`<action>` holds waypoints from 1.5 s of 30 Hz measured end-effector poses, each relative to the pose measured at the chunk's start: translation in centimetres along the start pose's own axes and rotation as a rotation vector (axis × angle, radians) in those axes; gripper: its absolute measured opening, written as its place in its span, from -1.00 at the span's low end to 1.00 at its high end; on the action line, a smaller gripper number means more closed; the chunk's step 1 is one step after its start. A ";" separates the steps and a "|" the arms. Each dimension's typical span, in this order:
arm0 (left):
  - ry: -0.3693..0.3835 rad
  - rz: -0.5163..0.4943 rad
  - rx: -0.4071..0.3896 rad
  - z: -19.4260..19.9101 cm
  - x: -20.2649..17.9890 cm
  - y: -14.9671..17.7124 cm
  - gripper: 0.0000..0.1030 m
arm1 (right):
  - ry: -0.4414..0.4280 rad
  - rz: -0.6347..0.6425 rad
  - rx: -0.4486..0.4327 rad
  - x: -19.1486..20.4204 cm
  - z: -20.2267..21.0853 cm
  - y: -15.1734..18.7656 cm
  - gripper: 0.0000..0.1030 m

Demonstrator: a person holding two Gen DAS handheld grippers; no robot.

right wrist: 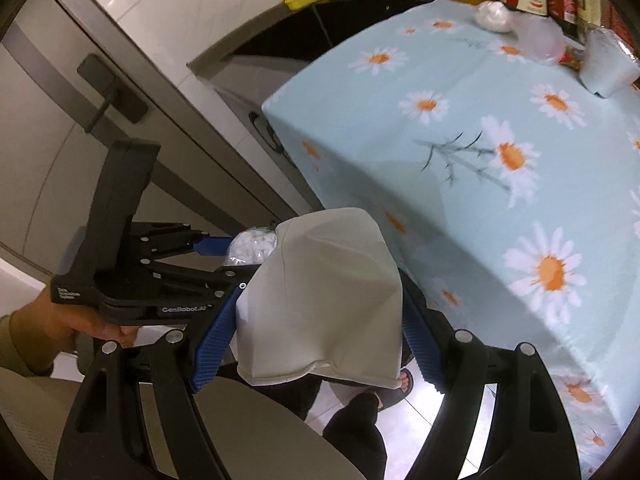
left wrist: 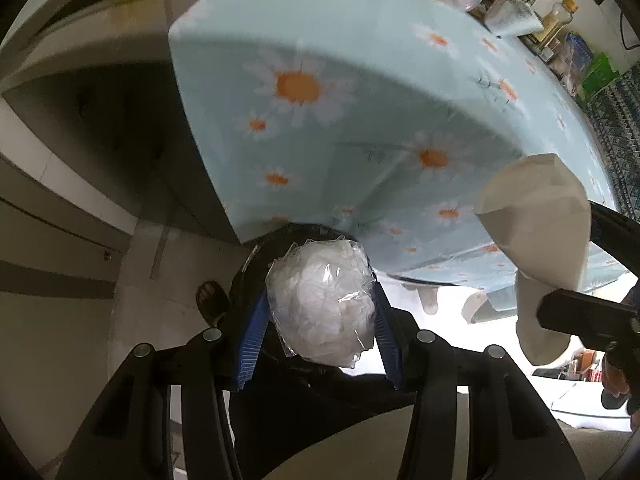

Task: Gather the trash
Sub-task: 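Carry both items down over the black bin and open both tools, then raise both open tools back over the tablecloth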

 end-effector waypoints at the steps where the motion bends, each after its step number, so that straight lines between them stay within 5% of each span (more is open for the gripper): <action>1: 0.002 0.008 0.008 -0.2 0.3 0.3 -0.07 | -0.003 -0.005 0.011 0.0 -0.5 0.2 0.50; 27: 0.015 0.035 0.125 -3.1 2.0 2.2 -0.06 | -0.008 -0.115 0.055 -0.4 -3.9 -0.2 0.51; 31: 0.011 0.052 0.140 -3.2 2.3 2.1 0.40 | -0.020 -0.141 0.059 -0.7 -3.9 -0.2 0.61; 45: -0.004 0.059 0.119 -2.1 1.9 1.6 0.40 | -0.018 -0.148 0.017 -1.7 -2.1 -0.2 0.66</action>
Point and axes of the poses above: each gripper's, at about its wrist camera, not at the fingertips, and z roughly against the way its jaws point, x to its left, y to its underside, the point moved 7 cm from there along -z, roughly the way its jaws point, and after that the axes turned 9 degrees about z, right-handed, at the moved point
